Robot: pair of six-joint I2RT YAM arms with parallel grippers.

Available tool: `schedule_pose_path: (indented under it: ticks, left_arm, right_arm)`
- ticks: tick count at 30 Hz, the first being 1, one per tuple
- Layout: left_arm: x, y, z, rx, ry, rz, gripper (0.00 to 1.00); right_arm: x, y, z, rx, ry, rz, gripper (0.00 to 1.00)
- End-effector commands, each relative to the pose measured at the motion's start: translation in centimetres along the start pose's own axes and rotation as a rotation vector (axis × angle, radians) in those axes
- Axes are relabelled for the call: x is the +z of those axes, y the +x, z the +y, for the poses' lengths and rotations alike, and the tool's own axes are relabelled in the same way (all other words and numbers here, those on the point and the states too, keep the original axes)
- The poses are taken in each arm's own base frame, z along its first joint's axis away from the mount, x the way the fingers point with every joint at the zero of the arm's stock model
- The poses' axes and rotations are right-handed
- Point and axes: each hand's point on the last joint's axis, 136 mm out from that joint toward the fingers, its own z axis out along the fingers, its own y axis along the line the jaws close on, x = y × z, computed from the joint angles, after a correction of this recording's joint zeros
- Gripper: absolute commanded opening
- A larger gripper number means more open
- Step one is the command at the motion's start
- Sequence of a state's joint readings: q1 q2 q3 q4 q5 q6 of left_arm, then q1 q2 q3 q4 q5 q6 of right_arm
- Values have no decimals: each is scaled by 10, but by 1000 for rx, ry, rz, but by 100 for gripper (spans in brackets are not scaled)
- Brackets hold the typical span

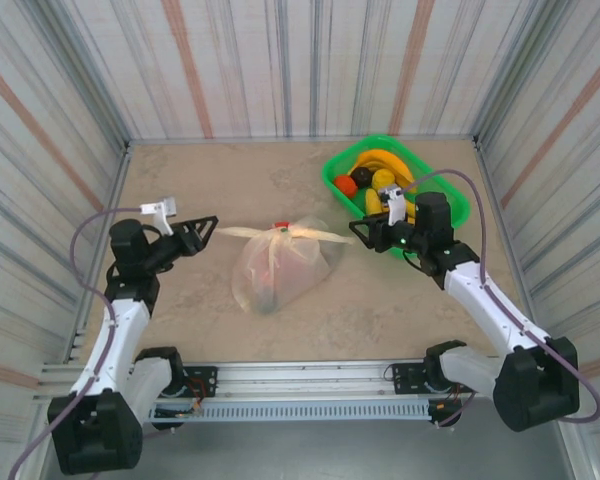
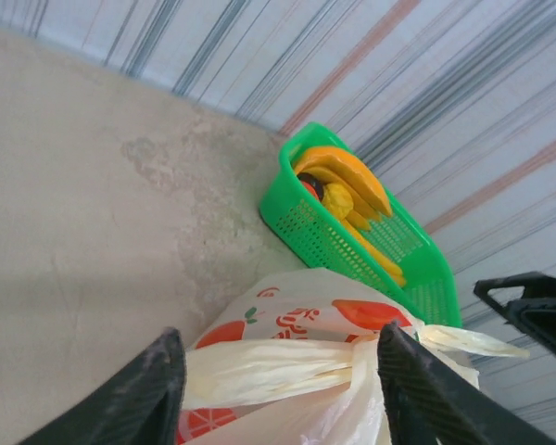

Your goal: Place the fake fruits into the plastic bag and tie a complex knot

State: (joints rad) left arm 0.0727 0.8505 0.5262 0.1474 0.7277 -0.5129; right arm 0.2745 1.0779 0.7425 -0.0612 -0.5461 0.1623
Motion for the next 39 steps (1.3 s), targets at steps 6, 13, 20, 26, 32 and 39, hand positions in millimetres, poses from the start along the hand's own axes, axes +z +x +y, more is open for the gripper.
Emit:
schedule_pose_path:
  ticks: [6,13,20,26,32,39]
  left_arm:
    - [-40,-45,-9,110,-197,-181,79]
    - [-71,-52,32,109,-488,-280,96]
    - [-89,-43,85,50,-736,-349,99]
    - [-78,-31,111,59,-808,-270,99]
    - [-61,-22,131,112,-821,-207,99]
    - [-43,-6,157,167,-853,-87,99]
  right_arm:
    - [-47,-45,-1,-101,132,-120,76]
    - [-70,-40,-56,3,373,-171,99]
    - [-76,-23,-115,63,594,-181,99]
    - [-68,-1,-164,106,694,-166,99]
    - [-62,17,-203,94,762,-193,99]
    - [-41,36,-228,54,766,-185,99]
